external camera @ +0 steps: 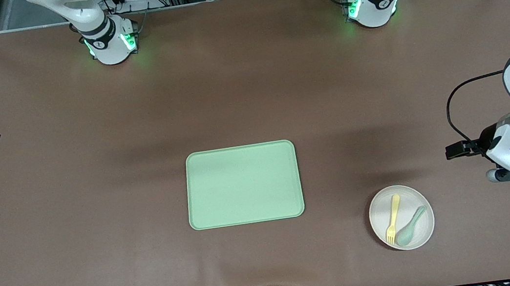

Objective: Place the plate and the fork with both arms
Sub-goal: 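Move the left gripper toward the white plate with spoon and fork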

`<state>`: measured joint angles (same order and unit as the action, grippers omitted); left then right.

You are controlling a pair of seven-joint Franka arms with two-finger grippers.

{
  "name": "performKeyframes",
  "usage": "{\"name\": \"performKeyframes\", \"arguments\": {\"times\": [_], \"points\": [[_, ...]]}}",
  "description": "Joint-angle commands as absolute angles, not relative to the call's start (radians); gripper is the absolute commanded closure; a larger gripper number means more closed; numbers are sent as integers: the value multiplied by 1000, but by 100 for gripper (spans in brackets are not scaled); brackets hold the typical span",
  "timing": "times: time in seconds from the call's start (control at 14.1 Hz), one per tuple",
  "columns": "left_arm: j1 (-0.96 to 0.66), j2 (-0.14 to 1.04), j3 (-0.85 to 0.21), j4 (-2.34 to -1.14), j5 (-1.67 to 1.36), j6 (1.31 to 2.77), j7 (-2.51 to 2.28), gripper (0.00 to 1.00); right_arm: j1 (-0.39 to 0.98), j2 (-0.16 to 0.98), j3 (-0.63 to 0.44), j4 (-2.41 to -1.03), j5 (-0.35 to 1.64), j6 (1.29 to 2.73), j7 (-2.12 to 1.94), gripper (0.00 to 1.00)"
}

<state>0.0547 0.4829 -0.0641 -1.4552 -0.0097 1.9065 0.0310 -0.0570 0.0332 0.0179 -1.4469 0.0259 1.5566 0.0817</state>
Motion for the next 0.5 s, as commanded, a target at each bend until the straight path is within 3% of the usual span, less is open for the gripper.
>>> {"name": "performKeyframes", "arguments": {"times": [0.0, 0.42], "points": [[55, 526, -68, -1443, 12, 1965, 3, 0, -81, 38, 34, -1433, 43, 1546, 72, 0], [55, 598, -64, -1443, 12, 2080, -32, 0, -81, 38, 34, -1433, 43, 1546, 72, 0]]}}
